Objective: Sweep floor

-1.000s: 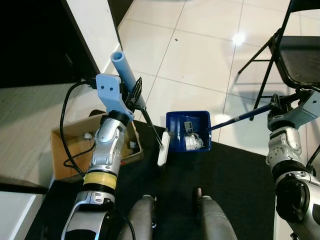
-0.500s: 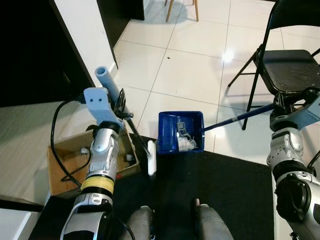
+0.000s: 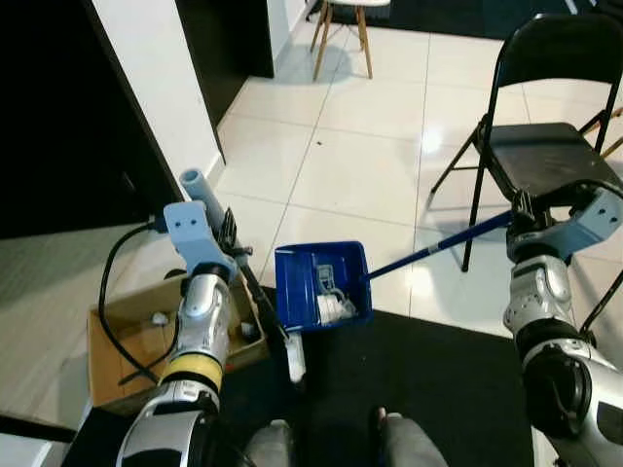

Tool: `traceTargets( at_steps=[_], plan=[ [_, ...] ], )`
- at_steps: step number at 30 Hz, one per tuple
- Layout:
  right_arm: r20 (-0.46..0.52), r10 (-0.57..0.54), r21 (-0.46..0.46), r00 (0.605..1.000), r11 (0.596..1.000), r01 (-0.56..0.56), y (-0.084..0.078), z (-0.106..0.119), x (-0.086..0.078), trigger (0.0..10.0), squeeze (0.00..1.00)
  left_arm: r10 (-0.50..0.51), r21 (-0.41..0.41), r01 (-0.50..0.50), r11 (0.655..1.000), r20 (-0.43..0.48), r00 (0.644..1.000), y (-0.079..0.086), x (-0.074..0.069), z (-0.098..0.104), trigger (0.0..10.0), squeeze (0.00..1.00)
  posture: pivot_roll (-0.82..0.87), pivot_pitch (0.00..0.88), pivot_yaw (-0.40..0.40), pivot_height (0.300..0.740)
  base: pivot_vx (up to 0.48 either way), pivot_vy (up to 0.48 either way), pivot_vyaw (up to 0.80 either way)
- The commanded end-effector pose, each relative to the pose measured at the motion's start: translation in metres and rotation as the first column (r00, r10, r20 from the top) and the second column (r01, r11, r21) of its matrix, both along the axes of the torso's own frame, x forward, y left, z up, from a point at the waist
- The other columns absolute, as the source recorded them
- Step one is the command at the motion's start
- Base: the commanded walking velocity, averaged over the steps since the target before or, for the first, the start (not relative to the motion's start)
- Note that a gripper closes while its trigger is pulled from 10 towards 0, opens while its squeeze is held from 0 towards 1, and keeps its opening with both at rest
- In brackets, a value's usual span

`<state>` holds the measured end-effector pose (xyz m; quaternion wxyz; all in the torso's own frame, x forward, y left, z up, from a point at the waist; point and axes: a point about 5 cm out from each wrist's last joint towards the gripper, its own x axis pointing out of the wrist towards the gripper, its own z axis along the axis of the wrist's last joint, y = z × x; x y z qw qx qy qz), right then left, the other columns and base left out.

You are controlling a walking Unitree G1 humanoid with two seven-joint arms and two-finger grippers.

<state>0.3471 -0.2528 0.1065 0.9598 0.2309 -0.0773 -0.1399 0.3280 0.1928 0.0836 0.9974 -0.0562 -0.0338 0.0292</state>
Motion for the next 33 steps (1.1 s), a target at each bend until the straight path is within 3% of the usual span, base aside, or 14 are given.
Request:
traceTargets(
  at_steps=[1, 5, 11, 15, 28, 33],
  plan=[
    [0.05, -0.017, 0.001, 0.999, 1.0, 0.017, -0.001, 0.006, 0.0, 10.0, 0.0, 0.012, 0.03, -0.013, 0.999, 0.039, 0.999, 0.004, 0.001, 0.005, 10.0, 0.0, -0.01, 0.014, -0.005, 0.74, 0.0, 0.0, 0.0],
    [0.038, -0.021, -0.009, 0.999, 1.0, 0.021, -0.003, 0.001, -0.004, 10.0, 0.0, -0.003, 0.022, 0.003, 1.0, 0.009, 1.0, 0.002, 0.0, 0.0, 10.0, 0.0, 0.0, 0.015, -0.004, 0.74, 0.0, 0.0, 0.0],
    [0.005, -0.048, -0.023, 0.999, 0.999, 0.048, -0.01, -0.008, -0.012, 10.0, 0.0, -0.032, 0.072, 0.034, 0.997, -0.027, 0.999, -0.002, -0.002, -0.008, 10.0, 0.0, 0.0, 0.017, 0.003, 0.74, 0.0, 0.0, 0.0],
    [-0.058, -0.121, -0.021, 0.991, 0.993, 0.12, -0.027, -0.023, -0.027, 10.0, 0.0, -0.044, 0.083, 0.046, 0.995, -0.035, 0.998, -0.003, -0.005, -0.012, 10.0, 0.0, -0.01, 0.017, 0.01, 0.74, 0.0, 0.0, 0.0],
    [-0.114, -0.121, 0.107, 0.986, 0.985, 0.133, -0.042, -0.027, -0.03, 10.0, 0.0, -0.174, 0.167, 0.178, 0.97, -0.038, 0.984, -0.009, -0.005, -0.011, 10.0, 0.0, -0.01, 0.039, 0.018, 0.74, 0.0, 0.0, 0.0],
    [-0.169, -0.087, 0.087, 0.982, 0.991, 0.103, -0.045, -0.03, -0.03, 10.0, 0.0, -0.221, 0.143, 0.218, 0.965, 0.002, 0.975, -0.011, -0.004, -0.002, 10.0, 0.0, -0.01, 0.048, 0.012, 0.74, 0.0, 0.0, 0.0]
  ],
)
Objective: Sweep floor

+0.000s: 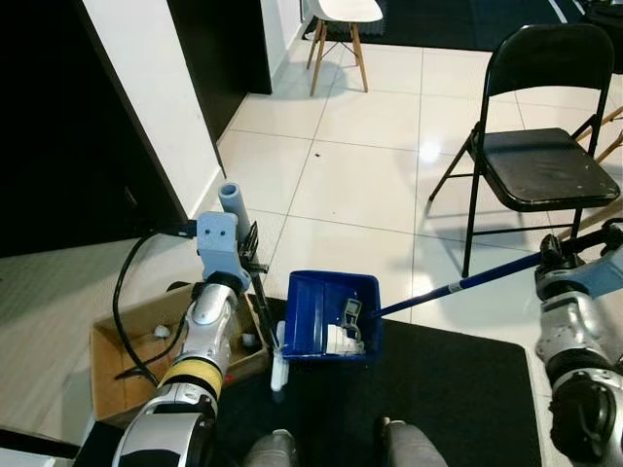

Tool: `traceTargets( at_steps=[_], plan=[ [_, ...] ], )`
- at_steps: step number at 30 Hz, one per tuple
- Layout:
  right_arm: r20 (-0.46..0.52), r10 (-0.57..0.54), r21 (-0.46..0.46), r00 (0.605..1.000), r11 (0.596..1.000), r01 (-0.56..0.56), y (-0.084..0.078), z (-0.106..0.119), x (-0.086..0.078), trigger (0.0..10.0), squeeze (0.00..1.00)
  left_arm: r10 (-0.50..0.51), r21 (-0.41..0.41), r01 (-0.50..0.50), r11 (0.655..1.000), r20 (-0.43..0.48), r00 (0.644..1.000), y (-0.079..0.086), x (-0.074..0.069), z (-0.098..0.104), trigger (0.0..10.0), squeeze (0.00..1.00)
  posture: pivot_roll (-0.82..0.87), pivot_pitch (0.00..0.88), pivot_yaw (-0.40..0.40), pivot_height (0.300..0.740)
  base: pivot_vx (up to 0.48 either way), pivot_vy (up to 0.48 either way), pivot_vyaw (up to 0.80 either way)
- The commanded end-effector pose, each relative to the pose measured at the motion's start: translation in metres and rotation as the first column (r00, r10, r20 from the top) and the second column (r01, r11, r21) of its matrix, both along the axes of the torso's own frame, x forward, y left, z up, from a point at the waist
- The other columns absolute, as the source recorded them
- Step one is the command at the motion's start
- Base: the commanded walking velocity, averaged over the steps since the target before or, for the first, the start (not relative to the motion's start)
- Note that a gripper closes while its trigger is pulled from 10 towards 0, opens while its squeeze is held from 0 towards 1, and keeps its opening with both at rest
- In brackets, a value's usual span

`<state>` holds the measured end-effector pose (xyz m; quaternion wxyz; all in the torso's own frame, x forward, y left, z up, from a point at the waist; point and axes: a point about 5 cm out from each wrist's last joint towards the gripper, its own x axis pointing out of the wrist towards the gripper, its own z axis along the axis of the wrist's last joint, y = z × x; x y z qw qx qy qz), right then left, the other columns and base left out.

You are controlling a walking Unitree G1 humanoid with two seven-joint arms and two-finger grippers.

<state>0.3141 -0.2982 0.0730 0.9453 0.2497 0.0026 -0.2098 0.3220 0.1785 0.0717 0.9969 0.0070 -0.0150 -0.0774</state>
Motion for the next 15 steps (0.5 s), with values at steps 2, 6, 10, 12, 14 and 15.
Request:
traceTargets(
  at_steps=[2, 6, 10, 12, 14, 15],
  plan=[
    [0.014, -0.002, 0.018, 1.0, 1.0, 0.001, 0.0, 0.003, 0.003, 10.0, 0.0, -0.058, -0.021, 0.059, 0.998, 0.052, 0.997, -0.001, 0.004, 0.013, 10.0, 0.0, -0.01, 0.048, 0.012, 0.74, 0.0, 0.0, 0.0],
    [0.011, -0.002, 0.019, 1.0, 1.0, 0.002, -0.002, 0.004, 0.002, 10.0, 0.0, -0.226, 0.08, 0.226, 0.971, 0.001, 0.974, -0.007, 0.003, 0.013, 10.0, 0.0, 0.0, 0.055, 0.008, 0.74, 0.0, 0.0, 0.0],
    [0.001, 0.01, 0.017, 1.0, 1.0, -0.01, -0.001, 0.004, 0.003, 10.0, 0.0, -0.209, 0.171, 0.223, 0.96, -0.096, 0.973, 0.007, 0.0, 0.002, 10.0, 0.0, 0.0, 0.057, 0.009, 0.74, 0.0, 0.0, 0.0],
    [-0.003, 0.014, 0.017, 1.0, 1.0, -0.014, -0.001, 0.004, 0.004, 10.0, 0.0, -0.203, 0.186, 0.224, 0.957, -0.124, 0.971, 0.014, -0.002, -0.001, 10.0, 0.0, 0.0, 0.058, 0.009, 0.74, 0.0, 0.0, 0.0],
    [-0.004, 0.015, 0.017, 1.0, 1.0, -0.015, 0.0, 0.004, 0.004, 10.0, 0.0, -0.203, 0.187, 0.225, 0.956, -0.129, 0.971, 0.016, -0.002, -0.002, 10.0, 0.0, 0.0, 0.058, 0.009, 0.74, 0.0, 0.0, 0.0],
    [-0.006, 0.015, 0.017, 1.0, 1.0, -0.015, -0.001, 0.004, 0.004, 10.0, 0.0, -0.206, 0.192, 0.231, 0.954, -0.141, 0.968, 0.018, -0.004, -0.003, 10.0, 0.0, 0.0, 0.057, 0.008, 0.74, 0.0, 0.0, 0.0]
  ],
)
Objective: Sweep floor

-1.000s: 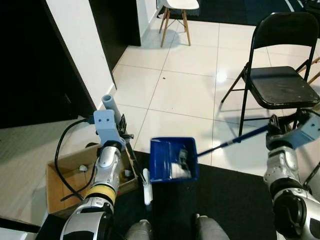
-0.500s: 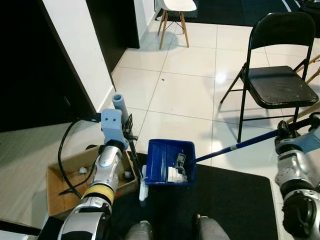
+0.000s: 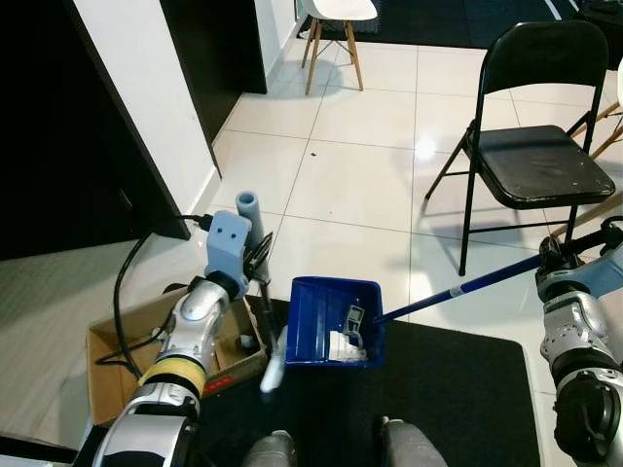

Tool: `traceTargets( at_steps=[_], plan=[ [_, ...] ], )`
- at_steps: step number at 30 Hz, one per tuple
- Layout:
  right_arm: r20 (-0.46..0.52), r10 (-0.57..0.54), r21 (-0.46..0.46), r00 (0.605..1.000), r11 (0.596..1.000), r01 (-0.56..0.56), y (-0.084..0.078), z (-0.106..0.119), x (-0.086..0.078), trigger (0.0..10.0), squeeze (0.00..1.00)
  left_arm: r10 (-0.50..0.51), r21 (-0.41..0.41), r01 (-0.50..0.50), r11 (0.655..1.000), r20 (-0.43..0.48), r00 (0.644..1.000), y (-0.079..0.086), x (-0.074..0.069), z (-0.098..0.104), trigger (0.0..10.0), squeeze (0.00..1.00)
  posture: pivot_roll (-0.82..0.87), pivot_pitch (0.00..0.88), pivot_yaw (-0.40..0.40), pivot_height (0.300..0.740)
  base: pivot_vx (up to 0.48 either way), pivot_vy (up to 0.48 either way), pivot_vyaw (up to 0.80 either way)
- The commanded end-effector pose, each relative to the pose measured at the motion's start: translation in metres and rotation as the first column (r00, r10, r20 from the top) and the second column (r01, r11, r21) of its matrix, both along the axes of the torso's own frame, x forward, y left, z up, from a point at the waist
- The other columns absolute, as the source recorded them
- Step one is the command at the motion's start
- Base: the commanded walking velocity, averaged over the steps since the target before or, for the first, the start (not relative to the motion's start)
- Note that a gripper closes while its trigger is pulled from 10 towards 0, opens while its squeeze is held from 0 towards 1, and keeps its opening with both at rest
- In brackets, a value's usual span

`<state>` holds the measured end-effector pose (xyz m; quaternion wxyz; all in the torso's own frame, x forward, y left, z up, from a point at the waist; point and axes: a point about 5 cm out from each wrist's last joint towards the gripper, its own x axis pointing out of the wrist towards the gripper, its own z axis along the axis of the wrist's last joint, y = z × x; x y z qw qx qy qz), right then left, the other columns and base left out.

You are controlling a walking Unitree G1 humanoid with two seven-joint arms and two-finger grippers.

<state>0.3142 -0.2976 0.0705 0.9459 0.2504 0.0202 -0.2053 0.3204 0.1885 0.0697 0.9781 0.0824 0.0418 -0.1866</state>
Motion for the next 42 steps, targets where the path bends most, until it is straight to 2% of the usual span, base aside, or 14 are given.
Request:
traceTargets(
  at_steps=[1, 4, 14, 15, 16, 18, 21, 24, 29, 33, 35, 37, 40, 42],
  plan=[
    [0.023, -0.003, 0.009, 1.0, 1.0, 0.002, -0.001, 0.006, 0.003, 10.0, 0.0, -0.008, 0.052, 0.009, 0.999, -0.02, 1.0, 0.009, -0.003, -0.002, 10.0, 0.0, 0.0, 0.057, 0.008, 0.74, 0.0, 0.0, 0.0],
    [0.019, -0.002, 0.004, 1.0, 1.0, 0.002, -0.003, 0.006, 0.003, 10.0, 0.0, -0.074, 0.095, 0.08, 0.992, -0.061, 0.995, 0.012, -0.009, -0.004, 10.0, 0.0, 0.0, 0.06, 0.004, 0.74, 0.0, 0.0, 0.0],
    [0.017, 0.001, 0.002, 1.0, 1.0, -0.001, -0.004, 0.008, 0.004, 10.0, 0.0, -0.144, 0.127, 0.16, 0.979, -0.126, 0.982, 0.022, -0.009, 0.0, 10.0, 0.0, 0.0, 0.062, 0.004, 0.74, 0.0, 0.0, 0.0],
    [0.017, 0.001, 0.002, 1.0, 1.0, -0.001, -0.004, 0.008, 0.004, 10.0, 0.0, -0.144, 0.127, 0.16, 0.979, -0.126, 0.982, 0.022, -0.009, 0.0, 10.0, 0.0, 0.0, 0.062, 0.004, 0.74, 0.0, 0.0, 0.0],
    [0.017, 0.002, 0.001, 1.0, 1.0, -0.002, -0.004, 0.008, 0.003, 10.0, 0.0, -0.141, 0.186, 0.169, 0.968, -0.154, 0.978, 0.031, -0.01, -0.002, 10.0, 0.0, 0.0, 0.062, 0.006, 0.74, 0.0, 0.0, 0.0],
    [0.016, 0.003, 0.0, 1.0, 1.0, -0.003, -0.004, 0.007, 0.003, 10.0, 0.0, -0.107, 0.226, 0.145, 0.963, -0.172, 0.979, 0.04, -0.012, -0.004, 10.0, 0.0, 0.0, 0.064, 0.008, 0.74, 0.0, 0.0, 0.0],
    [0.016, 0.003, 0.0, 1.0, 1.0, -0.003, -0.004, 0.007, 0.003, 10.0, 0.0, -0.088, 0.236, 0.129, 0.963, -0.179, 0.98, 0.044, -0.013, -0.005, 10.0, 0.0, 0.0, 0.064, 0.008, 0.74, 0.0, 0.0, 0.0],
    [0.012, 0.005, 0.001, 1.0, 1.0, -0.005, -0.003, 0.006, 0.002, 10.0, 0.0, -0.081, 0.267, 0.154, 0.951, -0.264, 0.961, 0.057, -0.026, -0.017, 10.0, 0.0, 0.0, 0.065, 0.009, 0.74, 0.0, 0.0, 0.0],
    [0.01, 0.009, 0.001, 1.0, 1.0, -0.009, -0.002, 0.004, 0.002, 10.0, 0.0, -0.097, 0.264, 0.189, 0.946, -0.324, 0.941, 0.064, -0.042, -0.028, 10.0, 0.0, 0.0, 0.066, 0.008, 0.74, 0.0, 0.0, 0.0],
    [0.005, 0.026, 0.001, 1.0, 1.0, -0.026, 0.002, 0.003, 0.003, 10.0, 0.0, -0.056, 0.064, 0.077, 0.995, -0.282, 0.958, 0.06, -0.05, -0.027, 10.0, 0.0, 0.0, 0.07, 0.002, 0.74, 0.0, 0.0, 0.0],
    [0.004, 0.029, 0.001, 1.0, 1.0, -0.029, 0.002, 0.002, 0.003, 10.0, 0.0, -0.051, 0.018, 0.059, 0.998, -0.279, 0.959, 0.058, -0.051, -0.026, 10.0, 0.0, 0.0, 0.071, 0.002, 0.74, 0.0, 0.0, 0.0],
    [0.002, 0.034, 0.003, 0.999, 0.999, -0.034, 0.004, 0.002, 0.003, 10.0, 0.0, -0.044, -0.077, 0.023, 0.997, -0.276, 0.96, 0.053, -0.052, -0.027, 10.0, 0.0, 0.0, 0.072, -0.002, 0.74, 0.0, 0.0, 0.0],
    [0.0, 0.038, 0.004, 0.999, 0.999, -0.038, 0.005, 0.001, 0.004, 10.0, 0.0, -0.04, -0.11, 0.011, 0.994, -0.27, 0.962, 0.05, -0.053, -0.026, 10.0, 0.0, 0.0, 0.073, -0.002, 0.74, 0.0, 0.0, 0.0],
    [-0.001, 0.045, 0.006, 0.999, 0.999, -0.045, 0.008, 0.001, 0.005, 10.0, 0.0, 0.022, -0.122, -0.058, 0.991, -0.276, 0.961, 0.046, -0.051, -0.028, 10.0, 0.0, 0.0, 0.075, 0.0, 0.74, 0.0, 0.0, 0.0]
  ],
)
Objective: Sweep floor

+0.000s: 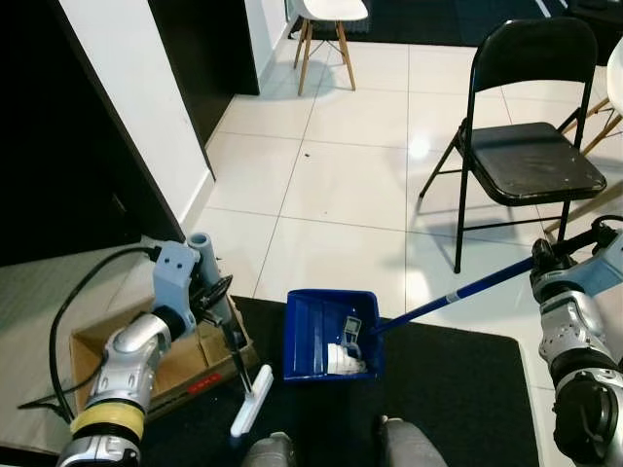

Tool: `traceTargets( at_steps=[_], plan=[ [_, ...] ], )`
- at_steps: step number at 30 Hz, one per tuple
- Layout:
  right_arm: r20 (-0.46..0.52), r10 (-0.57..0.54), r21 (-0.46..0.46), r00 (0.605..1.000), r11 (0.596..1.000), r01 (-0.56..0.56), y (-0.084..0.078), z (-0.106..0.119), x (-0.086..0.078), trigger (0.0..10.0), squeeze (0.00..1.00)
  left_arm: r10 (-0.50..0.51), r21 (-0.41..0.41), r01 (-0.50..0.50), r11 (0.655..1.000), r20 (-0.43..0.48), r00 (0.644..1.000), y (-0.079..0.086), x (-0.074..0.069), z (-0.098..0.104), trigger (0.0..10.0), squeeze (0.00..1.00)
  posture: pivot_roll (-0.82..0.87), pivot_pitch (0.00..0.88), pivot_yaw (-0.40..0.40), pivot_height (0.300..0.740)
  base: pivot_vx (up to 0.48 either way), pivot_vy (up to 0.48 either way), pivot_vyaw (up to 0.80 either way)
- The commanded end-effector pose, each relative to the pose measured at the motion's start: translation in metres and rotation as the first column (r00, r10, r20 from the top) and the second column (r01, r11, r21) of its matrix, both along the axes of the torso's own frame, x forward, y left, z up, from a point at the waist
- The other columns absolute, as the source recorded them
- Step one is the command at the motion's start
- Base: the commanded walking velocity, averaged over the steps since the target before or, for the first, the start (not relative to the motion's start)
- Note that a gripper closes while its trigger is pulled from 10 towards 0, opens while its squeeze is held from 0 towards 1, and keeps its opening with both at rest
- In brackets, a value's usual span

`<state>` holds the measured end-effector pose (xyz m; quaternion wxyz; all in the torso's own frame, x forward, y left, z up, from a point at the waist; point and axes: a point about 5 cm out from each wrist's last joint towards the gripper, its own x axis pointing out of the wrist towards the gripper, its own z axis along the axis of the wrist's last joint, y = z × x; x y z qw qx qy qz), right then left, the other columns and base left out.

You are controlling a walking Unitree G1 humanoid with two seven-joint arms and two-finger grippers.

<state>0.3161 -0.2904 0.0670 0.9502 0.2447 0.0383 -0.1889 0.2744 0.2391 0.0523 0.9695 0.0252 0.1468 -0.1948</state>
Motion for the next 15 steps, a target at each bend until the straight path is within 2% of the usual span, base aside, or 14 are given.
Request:
traceTargets(
  at_steps=[1, 2, 3, 6, 8, 10, 11, 13, 15],
  plan=[
    [0.027, 0.002, 0.011, 1.0, 1.0, -0.003, 0.001, 0.004, 0.003, 10.0, 0.0, 0.041, -0.051, -0.044, 0.998, -0.051, 0.998, -0.004, -0.005, -0.01, 10.0, 0.0, 0.0, 0.075, 0.0, 0.74, 0.0, 0.0, 0.0],
    [0.026, 0.005, 0.012, 1.0, 1.0, -0.005, 0.001, 0.004, 0.003, 10.0, 0.0, 0.082, -0.03, -0.083, 0.996, -0.048, 0.996, -0.004, -0.004, -0.011, 10.0, 0.0, 0.0, 0.075, 0.0, 0.74, 0.0, 0.0, 0.0],
    [0.028, 0.008, 0.012, 1.0, 1.0, -0.008, 0.002, 0.005, 0.004, 10.0, 0.0, 0.22, 0.018, -0.22, 0.975, -0.028, 0.975, 0.002, -0.001, -0.012, 10.0, 0.0, 0.0, 0.073, 0.0, 0.74, 0.0, 0.0, 0.0],
    [0.029, 0.01, 0.012, 1.0, 1.0, -0.01, 0.003, 0.005, 0.004, 10.0, 0.0, 0.274, 0.016, -0.274, 0.962, -0.008, 0.962, 0.005, 0.0, -0.011, 10.0, 0.0, 0.0, 0.072, 0.0, 0.74, 0.0, 0.0, 0.0],
    [0.027, 0.015, 0.011, 1.0, 1.0, -0.015, 0.003, 0.004, 0.003, 10.0, 0.0, 0.328, 0.041, -0.329, 0.944, 0.024, 0.944, 0.008, 0.0, -0.009, 10.0, 0.0, 0.0, 0.071, -0.002, 0.74, 0.0, 0.0, 0.0],
    [0.026, 0.017, 0.011, 1.0, 1.0, -0.017, 0.004, 0.003, 0.003, 10.0, 0.0, 0.335, 0.061, -0.337, 0.94, 0.032, 0.942, 0.008, -0.001, -0.008, 10.0, 0.0, 0.0, 0.069, -0.001, 0.74, 0.0, 0.0, 0.0],
    [0.023, 0.018, 0.01, 1.0, 1.0, -0.018, 0.004, 0.002, 0.002, 10.0, 0.0, 0.357, 0.098, -0.36, 0.928, 0.044, 0.933, 0.011, -0.002, -0.008, 10.0, 0.0, 0.0, 0.068, 0.0, 0.74, 0.0, 0.0, 0.0],
    [0.022, 0.018, 0.01, 1.0, 1.0, -0.019, 0.004, 0.001, 0.002, 10.0, 0.0, 0.381, 0.107, -0.385, 0.917, 0.056, 0.923, 0.013, -0.004, -0.008, 10.0, 0.0, -0.01, 0.068, 0.001, 0.74, 0.0, 0.0, 0.0],
    [0.019, 0.022, 0.011, 1.0, 1.0, -0.022, 0.004, 0.0, 0.001, 10.0, 0.0, 0.484, 0.069, -0.492, 0.868, 0.105, 0.869, 0.019, -0.007, -0.003, 10.0, 0.0, -0.01, 0.065, 0.004, 0.74, 0.0, 0.0, 0.0]
  ],
)
